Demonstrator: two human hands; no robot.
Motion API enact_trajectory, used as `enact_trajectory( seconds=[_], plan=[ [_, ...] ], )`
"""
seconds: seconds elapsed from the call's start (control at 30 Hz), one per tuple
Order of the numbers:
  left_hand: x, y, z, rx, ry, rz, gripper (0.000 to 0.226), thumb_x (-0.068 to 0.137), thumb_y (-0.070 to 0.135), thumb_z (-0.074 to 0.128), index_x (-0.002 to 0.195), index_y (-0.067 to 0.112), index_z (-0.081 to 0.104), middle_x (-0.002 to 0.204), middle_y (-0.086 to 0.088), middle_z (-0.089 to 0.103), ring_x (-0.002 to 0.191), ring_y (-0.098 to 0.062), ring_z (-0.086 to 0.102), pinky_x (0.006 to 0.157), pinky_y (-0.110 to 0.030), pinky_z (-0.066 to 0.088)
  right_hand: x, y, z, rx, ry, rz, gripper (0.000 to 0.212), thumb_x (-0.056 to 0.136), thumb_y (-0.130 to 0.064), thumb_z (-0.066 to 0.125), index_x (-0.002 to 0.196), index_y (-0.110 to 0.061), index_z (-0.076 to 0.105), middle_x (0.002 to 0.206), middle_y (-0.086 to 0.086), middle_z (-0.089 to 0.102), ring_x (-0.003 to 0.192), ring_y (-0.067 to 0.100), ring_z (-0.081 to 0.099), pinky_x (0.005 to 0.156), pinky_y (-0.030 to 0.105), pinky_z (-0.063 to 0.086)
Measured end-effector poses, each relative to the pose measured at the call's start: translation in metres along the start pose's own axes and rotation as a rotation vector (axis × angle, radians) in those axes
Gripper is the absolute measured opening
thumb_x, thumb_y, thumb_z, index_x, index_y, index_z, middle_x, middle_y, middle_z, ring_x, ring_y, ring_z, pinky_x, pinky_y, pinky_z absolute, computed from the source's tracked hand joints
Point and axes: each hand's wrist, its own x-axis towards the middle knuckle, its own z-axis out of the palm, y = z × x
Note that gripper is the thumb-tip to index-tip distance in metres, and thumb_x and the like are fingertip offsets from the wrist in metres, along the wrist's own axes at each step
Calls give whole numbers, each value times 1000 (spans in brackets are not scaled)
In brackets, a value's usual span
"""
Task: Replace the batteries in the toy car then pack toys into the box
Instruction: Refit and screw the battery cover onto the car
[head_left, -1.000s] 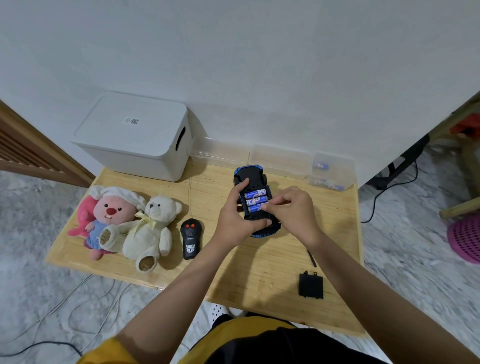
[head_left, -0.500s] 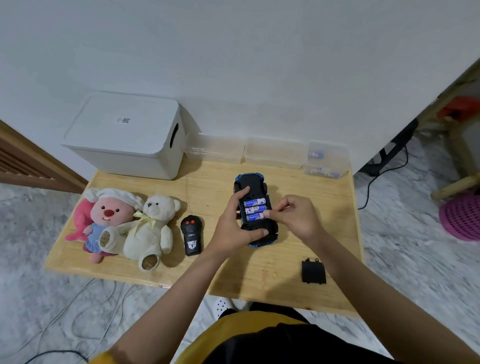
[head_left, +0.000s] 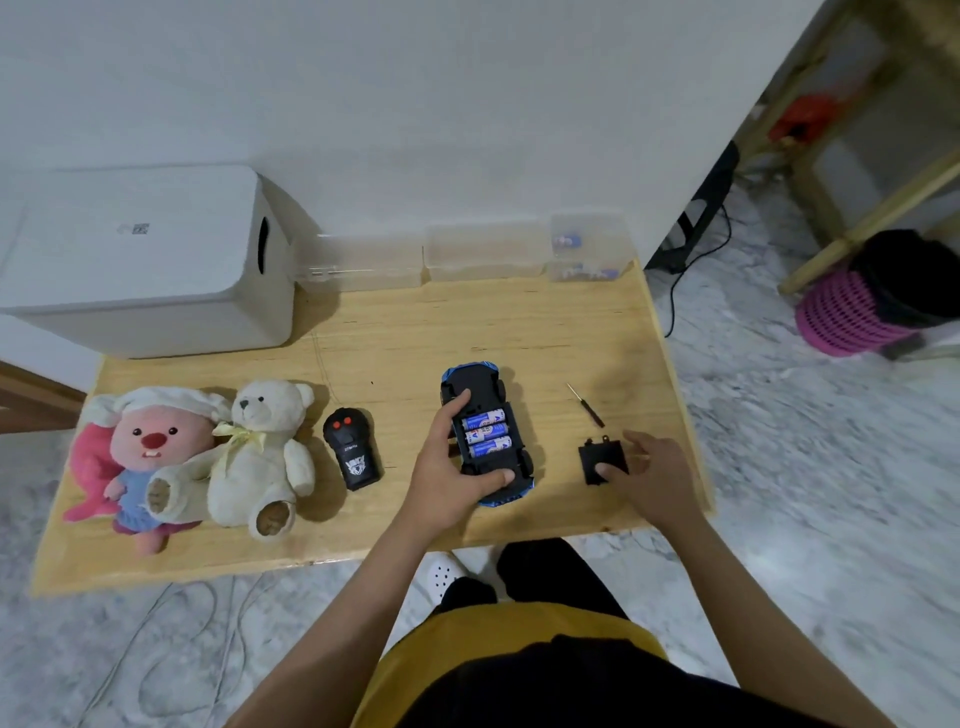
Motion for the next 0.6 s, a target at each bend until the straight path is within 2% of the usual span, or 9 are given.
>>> enact_trajectory(
  seconds=[0.07,0.2,0.33,0.47,0.6],
  plan=[
    [-2,-2,1,1,-15,9,94,65,-1,84,141,27,36,123,12,53,99,10,57,75,-5,46,1,5,8,-55,2,-40,68,65,-42,81,122,-13,59,115,12,55,101,24,56,85,31,48],
    [-7,-7,3,-3,-34,4,94,65,-3,84,141,27,36,123,10,53,97,10,57,74,-7,47,-2,0,9,18,60,-12,55,64,-26,86,109,-10,60,106,7,49,95,23,53,78,28,44],
    [-12,-10,2,-6,-36,0,94,65,-1,84,140,29,37,124,11,53,96,11,57,75,-7,47,-5,-4,5,190,92,11,37,67,-17,83,94,-12,59,88,1,62,82,17,59,62,19,40],
    [-12,-8,-1,-16,-33,-4,95,66,-1,84,142,30,35,121,15,53,93,14,57,74,-5,46,-10,-22,-3,284,80,-42,21,72,-14,79,86,-15,64,73,-1,64,75,17,63,62,21,45],
    [-11,-4,-6,-18,-44,3,95,67,0,83,142,34,35,123,17,53,94,13,58,74,-6,46,-20,-54,-14,474,47,-149,21,72,-12,80,87,-19,68,70,8,68,67,16,64,64,25,49]
  ],
)
